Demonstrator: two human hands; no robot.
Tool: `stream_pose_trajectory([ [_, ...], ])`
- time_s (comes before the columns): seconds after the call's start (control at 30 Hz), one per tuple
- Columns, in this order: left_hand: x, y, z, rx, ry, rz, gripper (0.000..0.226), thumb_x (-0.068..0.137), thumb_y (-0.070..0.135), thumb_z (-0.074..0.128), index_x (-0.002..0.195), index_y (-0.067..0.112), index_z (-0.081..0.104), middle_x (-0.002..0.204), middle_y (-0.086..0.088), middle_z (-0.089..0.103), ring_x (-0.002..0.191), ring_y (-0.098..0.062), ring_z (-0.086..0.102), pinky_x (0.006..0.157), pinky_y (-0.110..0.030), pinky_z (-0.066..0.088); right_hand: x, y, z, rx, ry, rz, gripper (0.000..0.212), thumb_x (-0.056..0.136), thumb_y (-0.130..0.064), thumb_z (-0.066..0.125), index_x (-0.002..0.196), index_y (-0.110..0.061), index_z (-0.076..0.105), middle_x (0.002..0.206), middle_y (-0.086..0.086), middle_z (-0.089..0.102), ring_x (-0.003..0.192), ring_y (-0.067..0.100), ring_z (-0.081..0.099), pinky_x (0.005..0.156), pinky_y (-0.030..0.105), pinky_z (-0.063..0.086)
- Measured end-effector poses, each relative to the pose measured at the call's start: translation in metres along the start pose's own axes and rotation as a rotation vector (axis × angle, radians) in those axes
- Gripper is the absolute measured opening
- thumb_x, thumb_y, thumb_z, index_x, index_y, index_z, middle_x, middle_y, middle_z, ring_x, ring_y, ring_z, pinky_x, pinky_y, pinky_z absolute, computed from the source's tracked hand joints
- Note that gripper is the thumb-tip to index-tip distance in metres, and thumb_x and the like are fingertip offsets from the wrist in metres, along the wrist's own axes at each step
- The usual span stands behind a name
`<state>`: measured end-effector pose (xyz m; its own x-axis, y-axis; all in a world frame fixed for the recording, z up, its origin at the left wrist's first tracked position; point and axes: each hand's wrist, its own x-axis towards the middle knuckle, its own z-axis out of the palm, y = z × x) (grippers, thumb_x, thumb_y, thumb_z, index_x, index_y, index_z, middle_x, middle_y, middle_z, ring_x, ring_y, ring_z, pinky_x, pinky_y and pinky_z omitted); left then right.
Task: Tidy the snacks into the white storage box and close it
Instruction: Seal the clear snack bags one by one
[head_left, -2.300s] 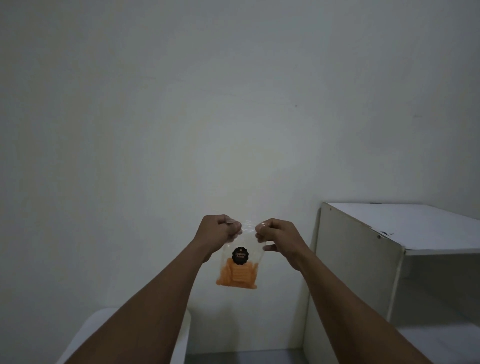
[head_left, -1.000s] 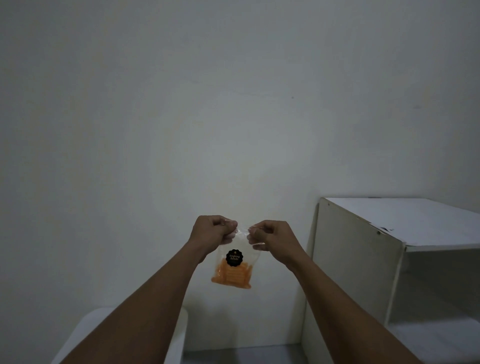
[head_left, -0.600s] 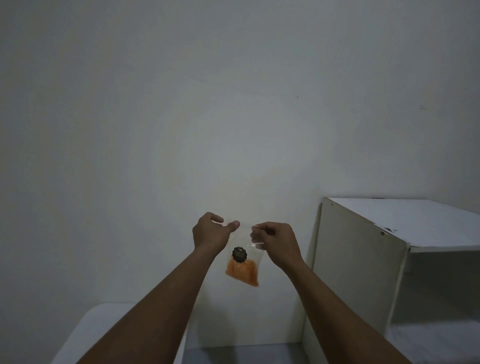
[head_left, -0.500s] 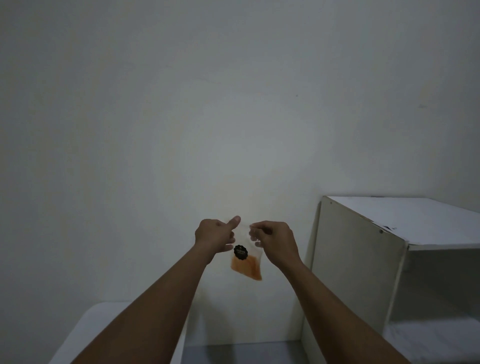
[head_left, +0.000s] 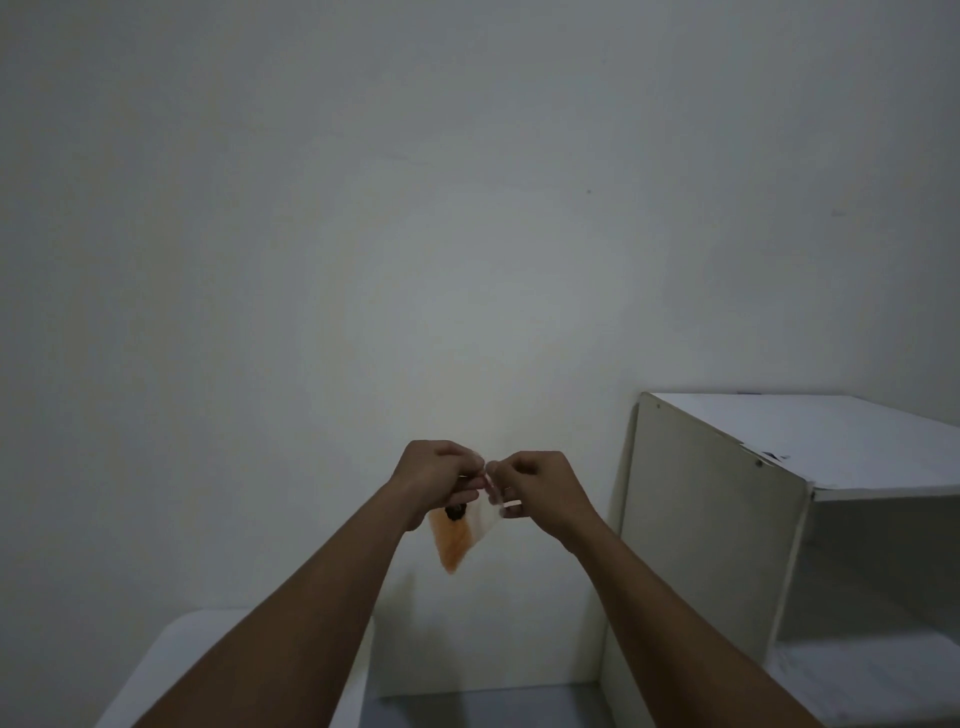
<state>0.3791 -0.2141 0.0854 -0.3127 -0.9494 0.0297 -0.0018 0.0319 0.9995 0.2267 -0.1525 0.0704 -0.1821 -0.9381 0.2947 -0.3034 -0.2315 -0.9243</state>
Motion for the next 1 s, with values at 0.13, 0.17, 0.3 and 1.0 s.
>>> stream_pose_trajectory([
  [0.13, -0.003, -0.001, -0.003, 0.032, -0.073, -0.026, 0.007, 0.087, 0.005, 0.067, 0.092, 0.005, 0.072, 0.088, -0.009, 0.073, 0.076, -0.017, 0.069, 0.076, -0.032, 0.060, 0.001, 0.002, -0.001, -0.018, -0.049, 0.060, 0.015, 0.090, -0.009, 0.061, 0.086, 0.001, 0.070, 0.077, 0.012, 0.067, 0.067, 0.017, 0.063, 0.060, 0.029, 0.056],
  [0.17, -0.004, -0.001, -0.005, 0.026, -0.084, -0.037, 0.009, 0.087, 0.007, 0.067, 0.094, 0.006, 0.072, 0.089, -0.008, 0.073, 0.078, -0.017, 0.068, 0.075, -0.032, 0.060, 0.000, 0.002, 0.000, -0.009, -0.060, 0.063, 0.014, 0.091, -0.008, 0.059, 0.085, -0.002, 0.071, 0.078, 0.011, 0.067, 0.068, 0.017, 0.062, 0.060, 0.028, 0.054],
  [0.3, -0.005, -0.006, -0.009, -0.034, -0.112, -0.118, 0.012, 0.089, 0.009, 0.066, 0.100, 0.009, 0.072, 0.091, -0.004, 0.072, 0.084, -0.016, 0.066, 0.074, -0.031, 0.059, -0.002, 0.007, 0.004, 0.015, -0.062, 0.056, 0.018, 0.093, -0.009, 0.058, 0.081, -0.009, 0.070, 0.079, 0.010, 0.067, 0.072, 0.020, 0.063, 0.062, 0.028, 0.053],
  [1.0, 0.019, -0.128, 0.002, 0.011, 0.211, -0.237, 0.028, 0.085, 0.008, 0.056, 0.112, 0.011, 0.064, 0.091, -0.004, 0.063, 0.083, -0.020, 0.058, 0.085, -0.042, 0.057, -0.021, 0.122, 0.029, -0.493, 0.058, 0.139, 0.025, 0.091, -0.010, 0.050, 0.075, -0.026, 0.063, 0.074, -0.009, 0.067, 0.070, 0.011, 0.063, 0.067, 0.029, 0.052],
])
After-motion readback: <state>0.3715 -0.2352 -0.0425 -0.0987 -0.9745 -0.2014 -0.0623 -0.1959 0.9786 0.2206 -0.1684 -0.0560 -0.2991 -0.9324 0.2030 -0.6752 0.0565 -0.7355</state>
